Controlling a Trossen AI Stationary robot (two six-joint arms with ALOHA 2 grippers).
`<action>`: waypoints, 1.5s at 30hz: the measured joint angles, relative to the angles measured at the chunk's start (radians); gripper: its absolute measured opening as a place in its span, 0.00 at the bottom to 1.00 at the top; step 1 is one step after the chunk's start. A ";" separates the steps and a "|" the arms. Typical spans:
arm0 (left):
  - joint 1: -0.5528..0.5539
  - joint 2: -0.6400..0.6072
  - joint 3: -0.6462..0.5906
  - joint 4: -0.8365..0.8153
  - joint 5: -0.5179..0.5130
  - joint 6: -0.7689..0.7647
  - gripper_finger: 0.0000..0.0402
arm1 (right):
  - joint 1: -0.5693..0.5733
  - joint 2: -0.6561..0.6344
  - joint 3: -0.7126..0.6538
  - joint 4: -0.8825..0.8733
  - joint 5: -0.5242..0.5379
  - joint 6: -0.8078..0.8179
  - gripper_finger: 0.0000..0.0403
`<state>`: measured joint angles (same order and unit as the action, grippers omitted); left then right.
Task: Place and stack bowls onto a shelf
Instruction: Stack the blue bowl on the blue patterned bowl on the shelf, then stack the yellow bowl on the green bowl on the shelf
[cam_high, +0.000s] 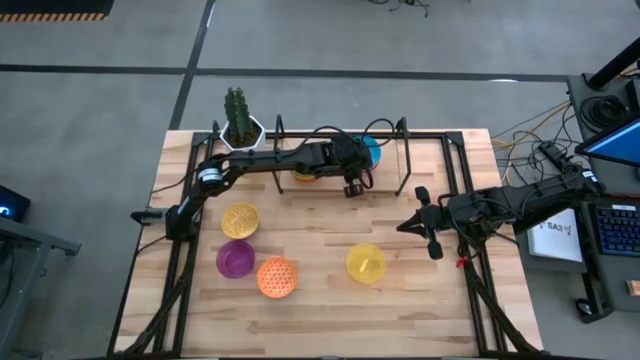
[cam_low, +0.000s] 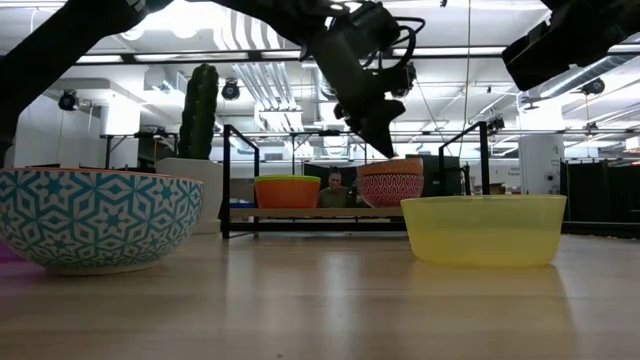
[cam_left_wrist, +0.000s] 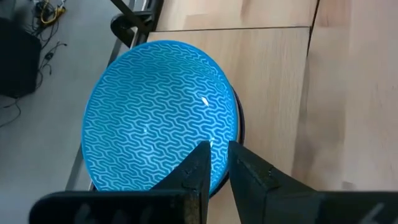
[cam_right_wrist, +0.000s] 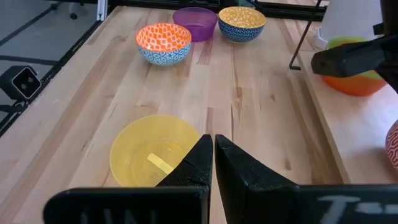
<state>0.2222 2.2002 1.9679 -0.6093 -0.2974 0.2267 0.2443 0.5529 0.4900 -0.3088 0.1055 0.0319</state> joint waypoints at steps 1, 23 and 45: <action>-0.001 0.000 0.002 0.002 0.000 0.000 0.10 | 0.000 0.000 0.000 0.000 0.000 0.000 0.02; -0.211 -0.530 -0.611 0.234 0.056 -0.158 0.10 | 0.000 0.037 -0.050 0.027 0.002 0.195 0.02; -0.428 -1.177 -1.459 0.932 -0.119 -0.159 0.10 | -0.018 0.631 0.340 -0.088 0.000 0.296 0.02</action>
<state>-0.2054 1.0229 0.5088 0.3230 -0.4161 0.0673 0.2262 1.1837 0.8301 -0.3964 0.1053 0.3274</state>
